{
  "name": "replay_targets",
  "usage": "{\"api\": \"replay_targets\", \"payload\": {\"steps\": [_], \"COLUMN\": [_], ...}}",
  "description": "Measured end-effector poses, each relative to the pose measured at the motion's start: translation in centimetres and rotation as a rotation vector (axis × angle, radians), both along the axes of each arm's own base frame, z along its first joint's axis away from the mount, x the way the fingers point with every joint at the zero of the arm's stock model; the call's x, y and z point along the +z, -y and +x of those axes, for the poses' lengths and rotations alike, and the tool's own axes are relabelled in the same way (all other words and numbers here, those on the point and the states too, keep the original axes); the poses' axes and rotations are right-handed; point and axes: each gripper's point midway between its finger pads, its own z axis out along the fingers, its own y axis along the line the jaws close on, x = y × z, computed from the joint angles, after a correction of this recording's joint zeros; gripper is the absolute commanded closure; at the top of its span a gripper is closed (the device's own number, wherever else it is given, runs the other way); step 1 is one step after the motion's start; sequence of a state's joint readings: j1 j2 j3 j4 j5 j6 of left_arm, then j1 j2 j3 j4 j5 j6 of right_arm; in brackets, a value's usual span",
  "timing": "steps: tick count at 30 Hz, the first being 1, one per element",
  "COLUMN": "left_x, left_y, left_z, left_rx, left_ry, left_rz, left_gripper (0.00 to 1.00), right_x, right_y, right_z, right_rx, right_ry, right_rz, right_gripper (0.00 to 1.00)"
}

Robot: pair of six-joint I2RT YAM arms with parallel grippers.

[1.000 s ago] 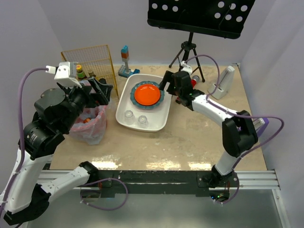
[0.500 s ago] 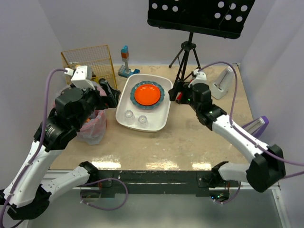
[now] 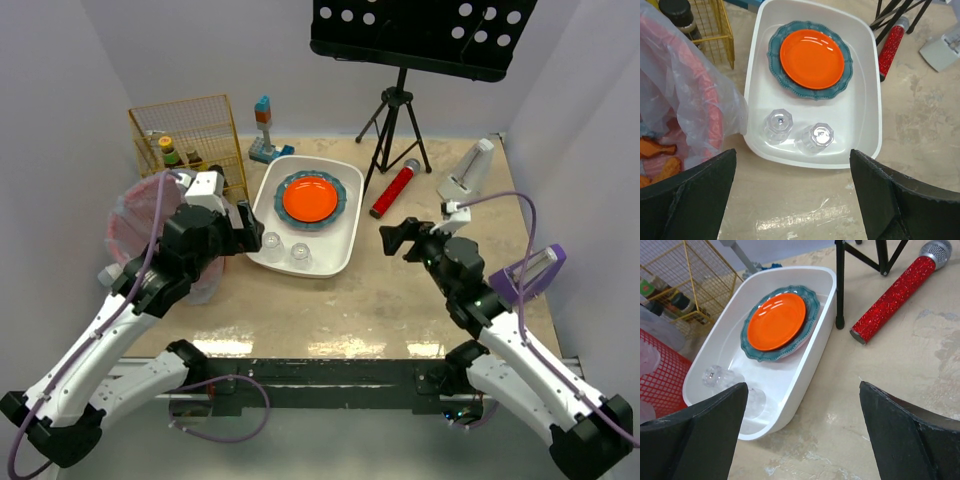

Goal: Clear the kitchen counter

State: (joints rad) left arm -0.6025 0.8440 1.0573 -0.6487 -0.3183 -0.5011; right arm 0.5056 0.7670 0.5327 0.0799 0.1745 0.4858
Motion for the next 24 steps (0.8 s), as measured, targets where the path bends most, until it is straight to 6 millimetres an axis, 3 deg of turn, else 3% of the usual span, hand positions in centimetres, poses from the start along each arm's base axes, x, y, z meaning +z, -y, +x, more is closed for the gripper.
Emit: {"api": "replay_targets", "payload": {"steps": [4,10,18,24], "left_x": [-2.3,-2.6,-0.3,3.1], "left_y": [-0.2,-0.6,-1.4,-2.4], "left_z": [-0.4,-1.0,-1.8,-2.1], "left_rx": [0.004,0.006,0.014,0.048], "left_ry": [-0.031,0.007,0.111,0.18], "left_rz": [0.009,-0.018,-0.084,-0.108], "left_gripper": [0.0,0.0,0.0,0.0], "right_x": [0.9,1.5,-1.2,-1.3], "right_y": [1.0,1.4,0.9,0.9], "right_z": [-1.1,-1.3,-0.5,-0.5], "right_rx": [-0.026,-0.05,-0.053,-0.055], "right_ry": [0.055,0.074,-0.012,-0.019], "right_rz": [0.051,0.089,0.052,0.062], "right_gripper": [0.02,0.02,0.02,0.02]}}
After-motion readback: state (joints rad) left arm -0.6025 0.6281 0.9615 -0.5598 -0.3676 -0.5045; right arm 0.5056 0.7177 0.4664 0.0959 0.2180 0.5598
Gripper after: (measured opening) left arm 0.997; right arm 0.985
